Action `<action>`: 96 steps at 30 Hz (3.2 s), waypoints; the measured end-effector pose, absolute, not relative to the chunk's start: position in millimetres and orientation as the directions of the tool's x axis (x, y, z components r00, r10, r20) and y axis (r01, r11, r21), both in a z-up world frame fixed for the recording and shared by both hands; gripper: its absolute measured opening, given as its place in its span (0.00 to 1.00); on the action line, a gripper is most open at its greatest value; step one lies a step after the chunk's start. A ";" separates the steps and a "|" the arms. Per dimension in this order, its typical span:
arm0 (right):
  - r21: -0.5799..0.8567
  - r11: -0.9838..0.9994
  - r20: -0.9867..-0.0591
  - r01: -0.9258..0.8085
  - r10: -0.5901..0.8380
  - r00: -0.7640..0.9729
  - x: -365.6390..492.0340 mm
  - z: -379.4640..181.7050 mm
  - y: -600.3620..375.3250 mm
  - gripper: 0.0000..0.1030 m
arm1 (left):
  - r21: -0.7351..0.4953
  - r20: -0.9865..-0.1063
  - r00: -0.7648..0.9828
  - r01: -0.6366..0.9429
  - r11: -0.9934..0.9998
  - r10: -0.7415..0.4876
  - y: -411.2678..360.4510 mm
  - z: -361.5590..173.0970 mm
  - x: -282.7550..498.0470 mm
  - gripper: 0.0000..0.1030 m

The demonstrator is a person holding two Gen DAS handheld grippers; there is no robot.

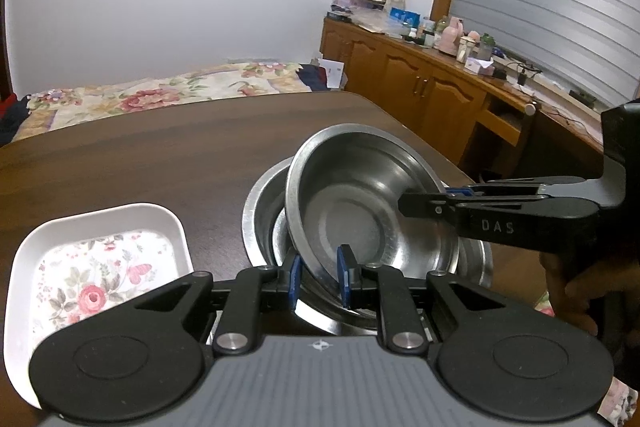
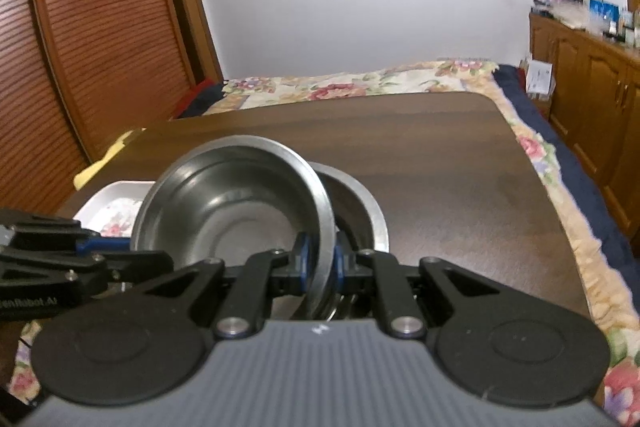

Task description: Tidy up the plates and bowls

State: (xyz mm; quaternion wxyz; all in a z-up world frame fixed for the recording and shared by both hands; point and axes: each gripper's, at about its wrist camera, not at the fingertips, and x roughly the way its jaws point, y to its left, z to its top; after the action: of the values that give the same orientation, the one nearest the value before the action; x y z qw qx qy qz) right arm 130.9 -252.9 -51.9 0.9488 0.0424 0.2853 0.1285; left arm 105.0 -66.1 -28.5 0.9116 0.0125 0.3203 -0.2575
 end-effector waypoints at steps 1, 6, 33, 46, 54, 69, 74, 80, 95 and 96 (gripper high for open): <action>0.142 0.965 -0.529 -0.221 0.263 0.807 130.8 -51.7 -251.4 0.14 | -0.141 -0.590 0.665 0.473 0.869 -0.458 -66.3 -28.5 105.1 0.20; 0.126 0.966 -0.523 -0.227 0.259 0.812 129.9 -51.7 -252.5 0.14 | -0.141 -0.589 0.671 0.464 0.875 -0.451 -65.6 -27.9 104.8 0.19; 0.104 0.967 -0.459 -0.234 0.255 0.851 108.2 -43.4 -252.9 0.24 | -0.142 -0.516 0.747 0.407 0.902 -0.418 -55.0 -24.7 89.0 0.24; 0.093 0.977 -0.402 -0.194 0.215 0.890 97.6 -51.5 -261.5 0.53 | -0.120 -0.460 0.801 0.372 0.921 -0.383 -47.9 -33.3 76.9 0.59; 0.100 0.980 -0.415 -0.174 0.200 0.887 102.4 -65.3 -262.3 0.54 | -0.136 -0.473 0.791 0.370 0.919 -0.388 -49.0 -38.8 77.7 0.55; 0.157 0.971 -0.415 -0.181 0.232 0.880 104.2 -73.7 -260.8 0.54 | -0.168 -0.505 0.762 0.374 0.912 -0.406 -54.4 -48.0 80.1 0.47; 0.164 0.969 -0.416 -0.186 0.239 0.877 102.0 -75.2 -259.6 0.54 | -0.172 -0.508 0.757 0.378 0.910 -0.411 -55.6 -48.7 79.5 0.46; 0.162 0.968 -0.415 -0.193 0.244 0.876 102.9 -77.0 -257.2 0.54 | -0.180 -0.508 0.752 0.386 0.905 -0.421 -56.4 -49.0 80.2 0.41; 0.177 0.963 -0.407 -0.201 0.257 0.876 100.9 -79.2 -257.8 0.41 | -0.185 -0.513 0.746 0.387 0.903 -0.425 -58.7 -49.4 80.5 0.34; 0.181 0.963 -0.407 -0.201 0.259 0.876 100.7 -79.3 -258.7 0.40 | -0.184 -0.515 0.745 0.387 0.904 -0.424 -59.0 -49.3 80.2 0.34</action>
State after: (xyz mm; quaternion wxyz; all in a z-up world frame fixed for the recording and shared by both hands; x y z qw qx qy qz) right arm 100.7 -258.7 -79.3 0.9661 0.0668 0.2189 0.1191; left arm 80.2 -59.0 -49.3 0.9336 -0.0325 0.2832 -0.2171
